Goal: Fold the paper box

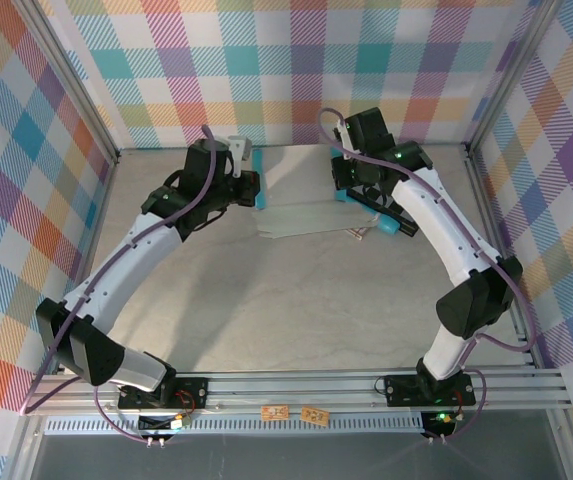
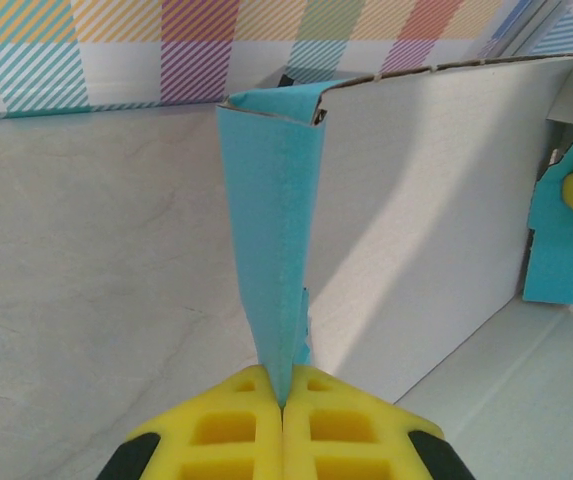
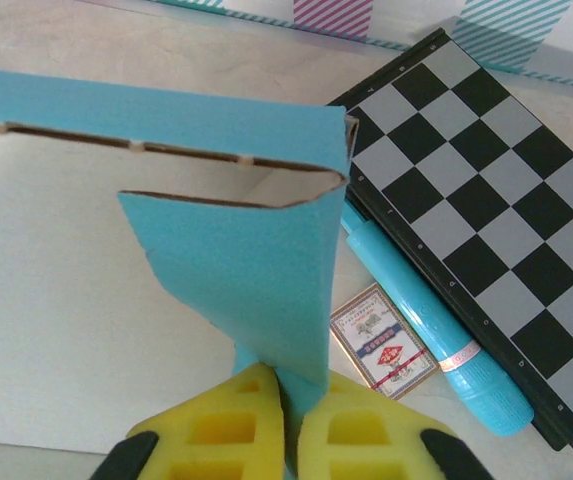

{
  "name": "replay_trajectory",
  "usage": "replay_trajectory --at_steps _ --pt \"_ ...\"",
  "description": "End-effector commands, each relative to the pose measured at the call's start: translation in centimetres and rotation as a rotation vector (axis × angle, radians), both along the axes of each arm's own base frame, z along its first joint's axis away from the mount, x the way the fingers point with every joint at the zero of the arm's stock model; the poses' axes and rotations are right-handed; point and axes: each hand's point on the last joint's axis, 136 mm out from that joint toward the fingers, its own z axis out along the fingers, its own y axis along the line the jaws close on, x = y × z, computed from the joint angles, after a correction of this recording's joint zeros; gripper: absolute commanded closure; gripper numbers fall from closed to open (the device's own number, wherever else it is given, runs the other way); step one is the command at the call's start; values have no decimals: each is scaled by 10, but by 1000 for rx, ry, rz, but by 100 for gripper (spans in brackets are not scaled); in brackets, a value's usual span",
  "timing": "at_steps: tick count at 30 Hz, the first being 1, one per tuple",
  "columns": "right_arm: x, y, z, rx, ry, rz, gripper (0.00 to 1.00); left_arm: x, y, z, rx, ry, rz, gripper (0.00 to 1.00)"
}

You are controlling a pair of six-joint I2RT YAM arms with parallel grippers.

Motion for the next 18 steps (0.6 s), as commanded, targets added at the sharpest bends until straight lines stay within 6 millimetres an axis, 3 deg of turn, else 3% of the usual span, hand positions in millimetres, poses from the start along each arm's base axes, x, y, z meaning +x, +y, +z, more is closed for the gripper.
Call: replay_trajectory --at_steps 1,12,16,18 --pt "-4 35 -13 66 39 110 86 -27 -40 39 -109 -89 -181 100" --pt "1 33 -18 92 62 112 80 -30 -39 41 -109 -93 -183 100" --pt "1 32 -18 91 61 106 87 -30 -39 41 -110 -93 -184 100" --pt "2 29 -19 83 60 87 98 -29 -39 41 -113 -90 -183 100"
